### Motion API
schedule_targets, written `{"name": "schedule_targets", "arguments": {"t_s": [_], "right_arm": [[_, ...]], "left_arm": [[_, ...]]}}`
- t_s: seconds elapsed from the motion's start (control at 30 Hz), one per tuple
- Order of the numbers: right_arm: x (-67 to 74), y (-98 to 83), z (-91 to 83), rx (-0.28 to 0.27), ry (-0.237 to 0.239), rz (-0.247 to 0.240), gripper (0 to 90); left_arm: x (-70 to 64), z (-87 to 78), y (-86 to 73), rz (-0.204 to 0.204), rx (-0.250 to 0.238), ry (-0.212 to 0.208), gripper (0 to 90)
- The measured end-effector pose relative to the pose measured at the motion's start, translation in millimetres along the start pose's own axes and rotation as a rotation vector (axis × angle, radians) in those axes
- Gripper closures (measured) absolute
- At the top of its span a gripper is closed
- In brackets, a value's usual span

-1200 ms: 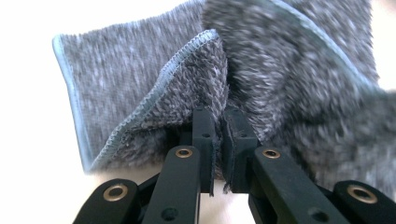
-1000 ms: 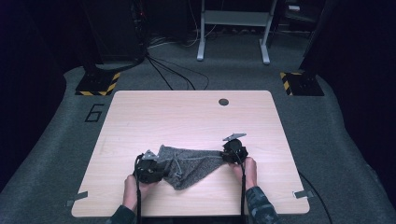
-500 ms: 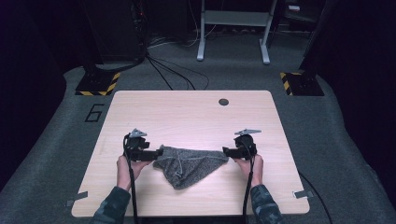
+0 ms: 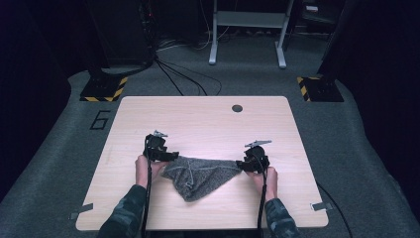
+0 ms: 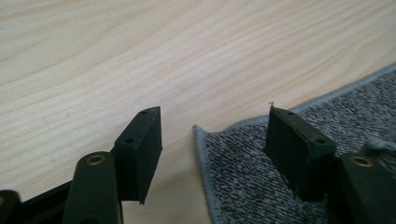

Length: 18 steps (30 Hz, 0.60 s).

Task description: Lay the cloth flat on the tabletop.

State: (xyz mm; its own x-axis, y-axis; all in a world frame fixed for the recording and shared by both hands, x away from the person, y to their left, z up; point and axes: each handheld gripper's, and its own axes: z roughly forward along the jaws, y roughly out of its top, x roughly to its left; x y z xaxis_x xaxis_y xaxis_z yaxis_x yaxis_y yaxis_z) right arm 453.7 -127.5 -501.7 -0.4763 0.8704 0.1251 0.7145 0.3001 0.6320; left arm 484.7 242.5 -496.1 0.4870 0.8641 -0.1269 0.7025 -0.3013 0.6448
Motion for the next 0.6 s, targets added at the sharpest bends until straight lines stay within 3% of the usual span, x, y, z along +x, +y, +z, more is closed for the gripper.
{"name": "schedule_targets", "arguments": {"t_s": [0.17,0.33,0.43,0.6], "right_arm": [[1.2,-1.4,4.6,0.009,-0.004,-0.008,63.3],[2.0,-1.3,6.2,0.009,-0.009,-0.004,64.9],[2.8,-2.3,6.4,0.002,-0.012,-0.021,67.8],[7.0,-2.7,5.8,0.019,-0.033,-0.081,72.7]], "left_arm": [[2.3,8.0,-1.7,0.002,0.036,0.026,42.7],[2.1,11.7,-2.7,-0.001,0.028,0.029,46.5],[0.8,11.9,-4.3,0.016,0.018,0.037,48.5],[-9.6,11.3,-7.9,0.084,0.018,0.068,57.3]]}}
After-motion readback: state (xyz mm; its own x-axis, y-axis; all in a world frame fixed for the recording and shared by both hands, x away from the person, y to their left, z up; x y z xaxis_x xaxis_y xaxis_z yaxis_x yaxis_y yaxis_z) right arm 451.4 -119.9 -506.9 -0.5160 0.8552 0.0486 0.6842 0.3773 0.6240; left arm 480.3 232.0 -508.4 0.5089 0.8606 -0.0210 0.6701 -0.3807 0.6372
